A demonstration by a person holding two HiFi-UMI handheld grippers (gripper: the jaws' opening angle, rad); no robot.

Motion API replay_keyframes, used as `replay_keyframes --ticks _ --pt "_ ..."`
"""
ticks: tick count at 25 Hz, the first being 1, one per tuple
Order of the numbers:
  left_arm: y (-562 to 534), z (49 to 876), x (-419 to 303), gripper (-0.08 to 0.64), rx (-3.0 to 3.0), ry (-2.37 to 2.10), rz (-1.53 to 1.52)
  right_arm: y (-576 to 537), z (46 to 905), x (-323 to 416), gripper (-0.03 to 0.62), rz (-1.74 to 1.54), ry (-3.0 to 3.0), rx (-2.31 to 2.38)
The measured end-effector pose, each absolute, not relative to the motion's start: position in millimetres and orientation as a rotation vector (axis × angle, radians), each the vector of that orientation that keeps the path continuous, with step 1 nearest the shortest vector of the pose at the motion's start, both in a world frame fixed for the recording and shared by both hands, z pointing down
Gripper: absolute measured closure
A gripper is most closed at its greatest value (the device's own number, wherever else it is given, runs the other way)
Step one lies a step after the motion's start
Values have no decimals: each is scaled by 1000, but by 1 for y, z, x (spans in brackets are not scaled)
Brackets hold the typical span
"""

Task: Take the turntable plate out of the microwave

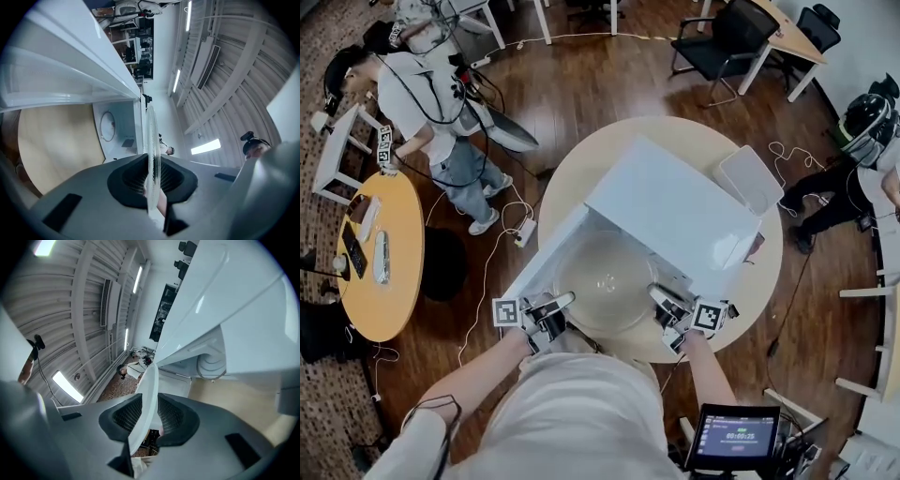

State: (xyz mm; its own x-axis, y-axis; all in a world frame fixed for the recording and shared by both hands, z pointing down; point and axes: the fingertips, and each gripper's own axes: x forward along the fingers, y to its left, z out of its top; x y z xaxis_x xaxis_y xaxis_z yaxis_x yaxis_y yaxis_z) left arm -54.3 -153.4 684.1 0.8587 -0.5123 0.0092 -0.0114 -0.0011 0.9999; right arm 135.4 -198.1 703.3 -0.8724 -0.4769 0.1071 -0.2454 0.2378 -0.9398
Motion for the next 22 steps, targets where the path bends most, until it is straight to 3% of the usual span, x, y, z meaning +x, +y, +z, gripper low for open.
replay_keyframes --ticks 22 --pt "-154 629 -26 525 1611 -211 -341 -200 636 131 506 -1715 2449 -240"
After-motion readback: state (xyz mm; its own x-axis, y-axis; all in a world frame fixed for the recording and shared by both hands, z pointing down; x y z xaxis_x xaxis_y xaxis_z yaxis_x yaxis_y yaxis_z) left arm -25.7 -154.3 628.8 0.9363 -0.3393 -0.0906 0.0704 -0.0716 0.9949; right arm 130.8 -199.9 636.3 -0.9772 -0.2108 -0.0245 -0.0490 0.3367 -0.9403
